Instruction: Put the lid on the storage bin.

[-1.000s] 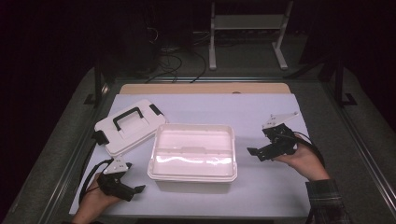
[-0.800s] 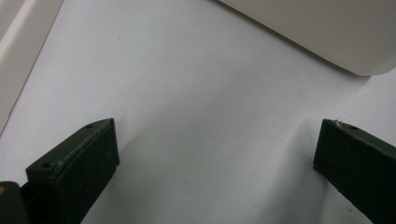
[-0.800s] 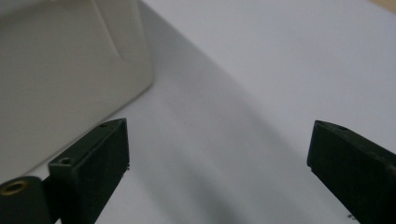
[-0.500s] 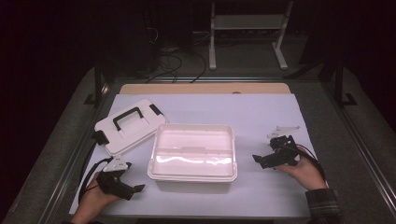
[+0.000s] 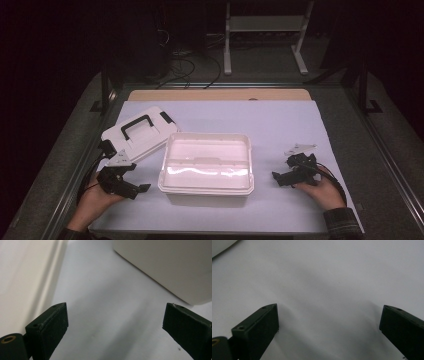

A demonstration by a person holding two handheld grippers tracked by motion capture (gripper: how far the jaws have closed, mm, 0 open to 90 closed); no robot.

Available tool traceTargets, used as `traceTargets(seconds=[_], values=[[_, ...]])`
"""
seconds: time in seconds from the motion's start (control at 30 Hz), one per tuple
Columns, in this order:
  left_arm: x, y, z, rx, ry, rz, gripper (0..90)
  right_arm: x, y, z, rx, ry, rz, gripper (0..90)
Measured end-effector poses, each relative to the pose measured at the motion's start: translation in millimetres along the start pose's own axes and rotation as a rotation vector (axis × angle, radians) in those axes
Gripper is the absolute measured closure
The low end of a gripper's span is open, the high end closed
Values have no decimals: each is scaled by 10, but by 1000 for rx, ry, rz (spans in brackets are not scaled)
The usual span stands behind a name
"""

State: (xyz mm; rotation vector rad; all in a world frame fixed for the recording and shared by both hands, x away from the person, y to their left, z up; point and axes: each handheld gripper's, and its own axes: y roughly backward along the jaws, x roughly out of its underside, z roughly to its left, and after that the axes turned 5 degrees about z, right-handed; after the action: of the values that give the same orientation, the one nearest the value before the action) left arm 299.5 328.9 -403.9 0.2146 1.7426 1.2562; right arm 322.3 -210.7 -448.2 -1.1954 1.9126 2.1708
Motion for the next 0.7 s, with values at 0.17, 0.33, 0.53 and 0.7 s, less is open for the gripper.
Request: traceTargets(seconds=[0.17,0.33,0.53,0.7], values=[[-148,58,120,-8,7,20,61,38,-25,-55,-40,-47,-9,12],[-328,100,266,-25,10,41,62,164,-33,-65,-45,-39,-110,13],[-493,133,450,-47,19,62,63,163,-34,-63,-45,-39,-109,13],[-581,153,603,-12,16,78,129,164,-34,-64,-45,-39,-109,13]])
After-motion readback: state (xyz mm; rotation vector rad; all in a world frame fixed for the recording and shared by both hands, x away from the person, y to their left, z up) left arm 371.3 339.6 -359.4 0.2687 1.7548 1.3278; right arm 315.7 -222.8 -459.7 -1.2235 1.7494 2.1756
